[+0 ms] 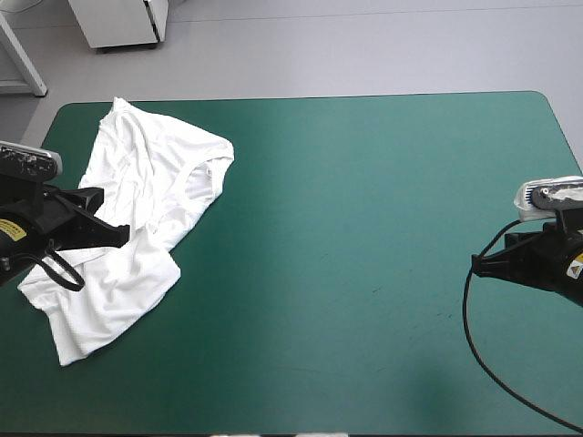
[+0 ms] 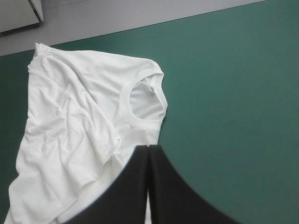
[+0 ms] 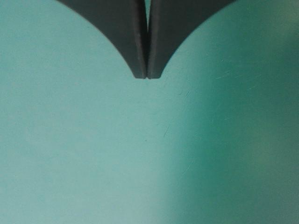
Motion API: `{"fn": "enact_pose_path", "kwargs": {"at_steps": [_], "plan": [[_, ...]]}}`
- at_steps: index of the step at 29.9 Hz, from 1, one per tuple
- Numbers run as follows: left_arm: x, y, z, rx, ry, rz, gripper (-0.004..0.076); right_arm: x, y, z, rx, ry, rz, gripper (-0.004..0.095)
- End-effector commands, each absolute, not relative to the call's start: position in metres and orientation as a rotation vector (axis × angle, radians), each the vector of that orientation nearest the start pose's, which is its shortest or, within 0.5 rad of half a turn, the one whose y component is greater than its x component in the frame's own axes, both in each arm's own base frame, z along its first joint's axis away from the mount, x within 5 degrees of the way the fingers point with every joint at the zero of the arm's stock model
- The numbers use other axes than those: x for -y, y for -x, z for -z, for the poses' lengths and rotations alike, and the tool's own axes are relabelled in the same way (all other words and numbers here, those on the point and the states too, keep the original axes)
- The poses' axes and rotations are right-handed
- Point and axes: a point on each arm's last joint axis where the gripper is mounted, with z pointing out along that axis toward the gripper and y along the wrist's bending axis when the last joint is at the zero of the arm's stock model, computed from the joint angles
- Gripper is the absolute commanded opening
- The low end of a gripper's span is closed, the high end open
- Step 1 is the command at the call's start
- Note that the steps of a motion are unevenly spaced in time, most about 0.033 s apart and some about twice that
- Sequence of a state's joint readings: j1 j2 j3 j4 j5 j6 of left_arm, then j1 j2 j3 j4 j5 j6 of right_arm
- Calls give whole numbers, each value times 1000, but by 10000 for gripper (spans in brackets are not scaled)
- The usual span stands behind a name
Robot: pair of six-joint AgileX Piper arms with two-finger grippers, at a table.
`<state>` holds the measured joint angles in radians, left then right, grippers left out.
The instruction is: Fold the cloth
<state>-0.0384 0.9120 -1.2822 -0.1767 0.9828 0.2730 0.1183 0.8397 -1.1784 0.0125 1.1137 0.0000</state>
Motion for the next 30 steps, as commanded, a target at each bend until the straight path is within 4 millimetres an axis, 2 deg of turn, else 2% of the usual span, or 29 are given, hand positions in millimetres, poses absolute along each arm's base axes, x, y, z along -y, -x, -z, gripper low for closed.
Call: {"fn": "enact_pose_path", "kwargs": {"at_steps": [1, 7, 10, 13, 17, 19, 21, 24, 26, 30], "plan": [[21, -147, -471, -1954, -286, 88, -9, -16, -129, -439, -2158, 132, -78, -19], [21, -148, -473, -1940, -256, 103, -4, -16, -129, -439, -2158, 132, -78, -19], [20, -148, -474, -1925, -252, 101, 33, -16, -129, -439, -2158, 132, -78, -19], [21, -148, -474, -1927, -253, 104, 148, -16, -129, -439, -2158, 132, -78, -19], [21, -147, -471, -1960, -256, 112, 440, -16, -129, -439, -2158, 132, -78, -19], [21, -146, -470, -1978, -228, 129, 531, -16, -129, -439, -2158, 132, -78, -19], [20, -150, -468, -2001, -152, 164, 527, -16, -129, -439, -2158, 132, -78, -19], [17, -169, -462, -2067, -114, 139, 488, -17, -129, -439, -2159, 132, -87, -19], [15, -186, -457, -2124, -126, 89, 479, -17, -129, -439, -2159, 132, -87, -19], [12, -234, -451, -2194, -142, 4, 478, -17, -130, -439, -2157, 132, -87, -19]]}}
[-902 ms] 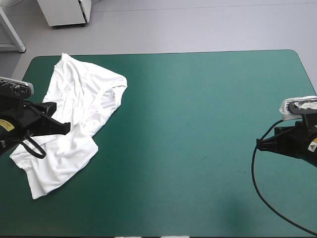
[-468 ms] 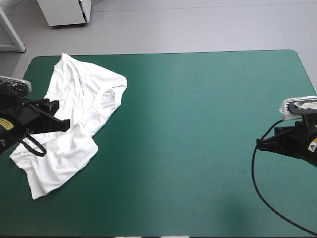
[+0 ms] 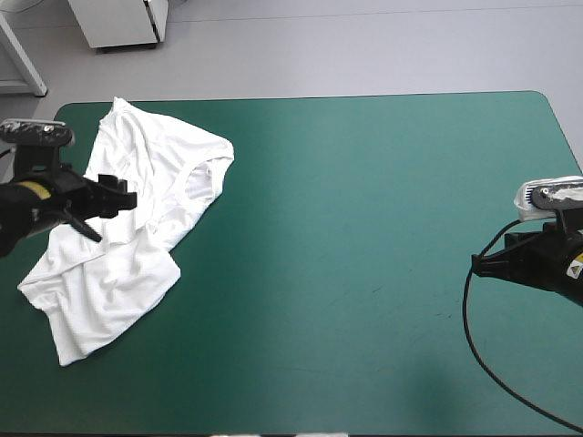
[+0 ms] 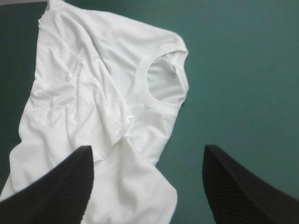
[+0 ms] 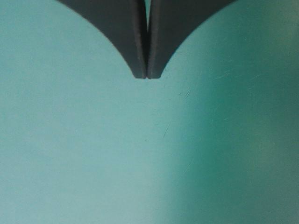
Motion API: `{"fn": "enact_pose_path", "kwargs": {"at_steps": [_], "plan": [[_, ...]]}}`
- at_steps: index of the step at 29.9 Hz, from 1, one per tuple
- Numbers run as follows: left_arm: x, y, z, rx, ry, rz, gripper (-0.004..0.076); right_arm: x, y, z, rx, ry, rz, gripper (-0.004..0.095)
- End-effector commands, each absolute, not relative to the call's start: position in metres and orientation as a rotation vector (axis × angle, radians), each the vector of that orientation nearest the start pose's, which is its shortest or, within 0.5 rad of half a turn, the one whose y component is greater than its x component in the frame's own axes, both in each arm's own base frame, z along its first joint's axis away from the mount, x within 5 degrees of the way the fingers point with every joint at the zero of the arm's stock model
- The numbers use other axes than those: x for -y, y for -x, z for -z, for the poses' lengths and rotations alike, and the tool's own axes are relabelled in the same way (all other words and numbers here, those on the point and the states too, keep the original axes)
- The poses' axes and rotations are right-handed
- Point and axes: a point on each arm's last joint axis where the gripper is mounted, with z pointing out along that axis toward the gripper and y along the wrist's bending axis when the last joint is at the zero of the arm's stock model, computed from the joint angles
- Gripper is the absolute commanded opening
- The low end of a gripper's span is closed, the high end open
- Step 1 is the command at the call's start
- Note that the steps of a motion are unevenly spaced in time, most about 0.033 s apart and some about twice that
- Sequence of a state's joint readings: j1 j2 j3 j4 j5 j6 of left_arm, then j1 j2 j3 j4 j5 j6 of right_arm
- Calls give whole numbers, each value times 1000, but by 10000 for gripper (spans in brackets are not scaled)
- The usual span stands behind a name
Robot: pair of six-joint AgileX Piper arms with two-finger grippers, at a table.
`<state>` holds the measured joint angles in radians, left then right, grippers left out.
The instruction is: Fold the cloth
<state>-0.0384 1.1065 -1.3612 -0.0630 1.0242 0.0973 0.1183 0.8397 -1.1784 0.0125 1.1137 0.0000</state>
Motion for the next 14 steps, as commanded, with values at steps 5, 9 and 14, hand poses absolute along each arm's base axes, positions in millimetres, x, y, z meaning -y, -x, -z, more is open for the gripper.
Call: {"fn": "enact_pose_path", "kwargs": {"at_steps": [5, 9, 14], "plan": [[8, -295, -433, -2298, -154, -107, 478, -20, -135, -437, -2172, 124, -122, -19], [-7, -334, -409, -2404, -50, -84, 478, -24, -138, -435, -2190, 123, -181, -19], [-35, -373, -372, -2507, 37, -85, 478, -24, -138, -435, -2188, 122, -189, -19]]}}
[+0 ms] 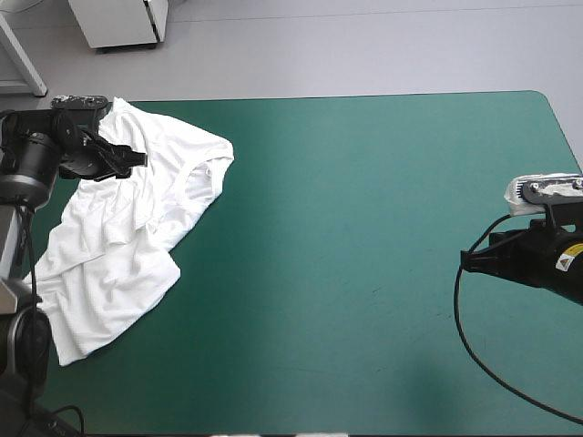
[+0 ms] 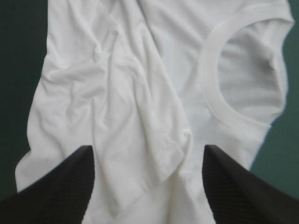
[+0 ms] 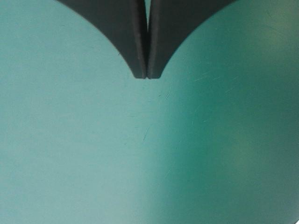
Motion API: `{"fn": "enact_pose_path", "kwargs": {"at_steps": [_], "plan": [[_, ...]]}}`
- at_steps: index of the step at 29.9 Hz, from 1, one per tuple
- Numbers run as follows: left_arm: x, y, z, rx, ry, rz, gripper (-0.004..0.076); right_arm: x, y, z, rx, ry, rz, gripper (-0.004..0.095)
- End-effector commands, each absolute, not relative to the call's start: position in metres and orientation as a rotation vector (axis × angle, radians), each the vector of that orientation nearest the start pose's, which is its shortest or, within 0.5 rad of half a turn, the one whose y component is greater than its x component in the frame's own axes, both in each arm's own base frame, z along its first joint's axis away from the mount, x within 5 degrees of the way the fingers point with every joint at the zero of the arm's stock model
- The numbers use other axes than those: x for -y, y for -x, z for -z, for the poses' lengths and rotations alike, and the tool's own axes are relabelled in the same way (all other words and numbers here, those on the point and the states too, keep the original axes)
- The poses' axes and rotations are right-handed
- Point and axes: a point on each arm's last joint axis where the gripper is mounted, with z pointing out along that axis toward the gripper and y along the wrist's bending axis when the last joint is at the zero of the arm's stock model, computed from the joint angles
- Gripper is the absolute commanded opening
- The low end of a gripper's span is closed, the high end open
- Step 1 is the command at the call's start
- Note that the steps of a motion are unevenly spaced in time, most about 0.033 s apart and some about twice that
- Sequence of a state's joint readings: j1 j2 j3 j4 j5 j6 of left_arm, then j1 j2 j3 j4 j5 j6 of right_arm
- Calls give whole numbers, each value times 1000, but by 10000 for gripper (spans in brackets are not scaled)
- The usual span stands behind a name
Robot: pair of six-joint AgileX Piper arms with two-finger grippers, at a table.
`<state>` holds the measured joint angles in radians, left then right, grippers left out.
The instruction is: Fold the cloth
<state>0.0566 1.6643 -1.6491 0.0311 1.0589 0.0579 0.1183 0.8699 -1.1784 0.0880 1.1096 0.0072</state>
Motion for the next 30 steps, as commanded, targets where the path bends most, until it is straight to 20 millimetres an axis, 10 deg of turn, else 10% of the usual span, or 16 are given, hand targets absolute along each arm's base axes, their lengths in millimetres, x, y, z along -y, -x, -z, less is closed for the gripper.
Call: {"fn": "enact_pose_path", "kwargs": {"at_steps": [1, 17, 19, 23, 30], "plan": [[-38, -380, -362, -2532, 45, -86, 478, -24, -138, -436, -2182, 122, -183, -19], [-43, -442, -246, -2709, 78, -15, 461, -31, -165, -423, -2267, 123, -231, -19], [-43, -444, -237, -2733, 82, -6, 395, -32, -169, -421, -2280, 115, -243, -19], [-33, -445, -226, -2778, 1, 115, -10, -33, -176, -416, -2306, 121, -239, -19], [21, -445, -225, -2779, -234, 243, -9, -32, -179, -418, -2272, 155, -214, -19]]}}
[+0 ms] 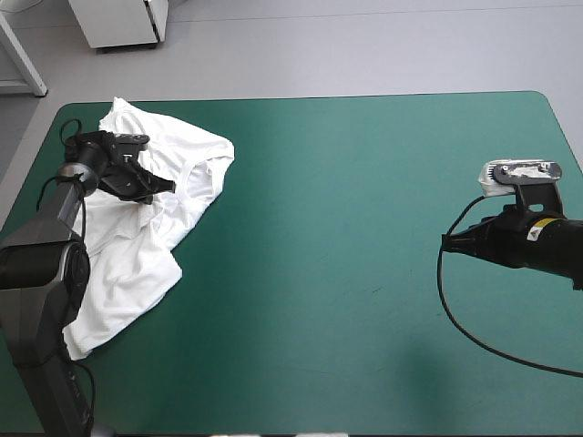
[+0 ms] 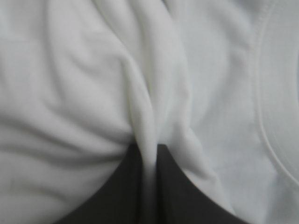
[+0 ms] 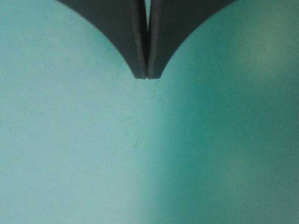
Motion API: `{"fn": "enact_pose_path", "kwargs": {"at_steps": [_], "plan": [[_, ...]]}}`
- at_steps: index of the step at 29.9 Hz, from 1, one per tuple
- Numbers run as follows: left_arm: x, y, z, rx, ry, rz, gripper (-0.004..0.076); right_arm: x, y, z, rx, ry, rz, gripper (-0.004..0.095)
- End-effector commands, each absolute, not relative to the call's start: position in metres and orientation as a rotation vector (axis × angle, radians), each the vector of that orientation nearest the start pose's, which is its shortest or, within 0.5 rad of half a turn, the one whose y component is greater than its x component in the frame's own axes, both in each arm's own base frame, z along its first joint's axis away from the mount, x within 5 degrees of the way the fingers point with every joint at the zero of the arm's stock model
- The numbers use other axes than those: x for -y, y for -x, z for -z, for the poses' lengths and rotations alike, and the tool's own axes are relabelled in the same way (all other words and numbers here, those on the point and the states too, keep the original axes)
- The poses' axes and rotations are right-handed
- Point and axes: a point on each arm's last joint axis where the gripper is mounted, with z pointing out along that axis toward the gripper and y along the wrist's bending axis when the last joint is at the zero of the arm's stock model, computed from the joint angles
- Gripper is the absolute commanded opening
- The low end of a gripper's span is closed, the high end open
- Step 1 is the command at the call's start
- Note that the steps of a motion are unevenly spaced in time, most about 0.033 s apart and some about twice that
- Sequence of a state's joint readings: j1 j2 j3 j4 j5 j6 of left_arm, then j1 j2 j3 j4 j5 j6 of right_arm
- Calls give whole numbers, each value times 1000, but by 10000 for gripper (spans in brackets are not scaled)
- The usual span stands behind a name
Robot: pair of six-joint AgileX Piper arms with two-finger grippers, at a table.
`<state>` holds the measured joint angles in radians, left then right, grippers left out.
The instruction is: Fold the cloth
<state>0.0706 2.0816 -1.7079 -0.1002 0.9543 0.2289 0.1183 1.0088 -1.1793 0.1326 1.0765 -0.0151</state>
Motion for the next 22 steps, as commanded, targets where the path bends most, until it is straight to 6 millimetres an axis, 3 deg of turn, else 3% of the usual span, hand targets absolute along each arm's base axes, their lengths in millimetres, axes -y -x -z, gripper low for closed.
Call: {"fn": "enact_pose_path", "kwargs": {"at_steps": [1, 6, 12, 18, 22], "plan": [[37, -443, -226, -2776, -297, 277, -9, -32, -179, -418, -2271, 157, -213, -19], [127, -426, -227, -2724, -638, 404, -9, -32, -179, -418, -2270, 157, -213, -19], [233, -378, -227, -2642, -1003, 462, -9, -32, -179, -418, -2269, 165, -207, -19], [303, -324, -228, -2578, -1236, 577, -9, -32, -181, -419, -2240, 234, -173, -19], [338, -288, -229, -2536, -1370, 650, -9, -33, -187, -418, -2228, 234, -169, -19]]}}
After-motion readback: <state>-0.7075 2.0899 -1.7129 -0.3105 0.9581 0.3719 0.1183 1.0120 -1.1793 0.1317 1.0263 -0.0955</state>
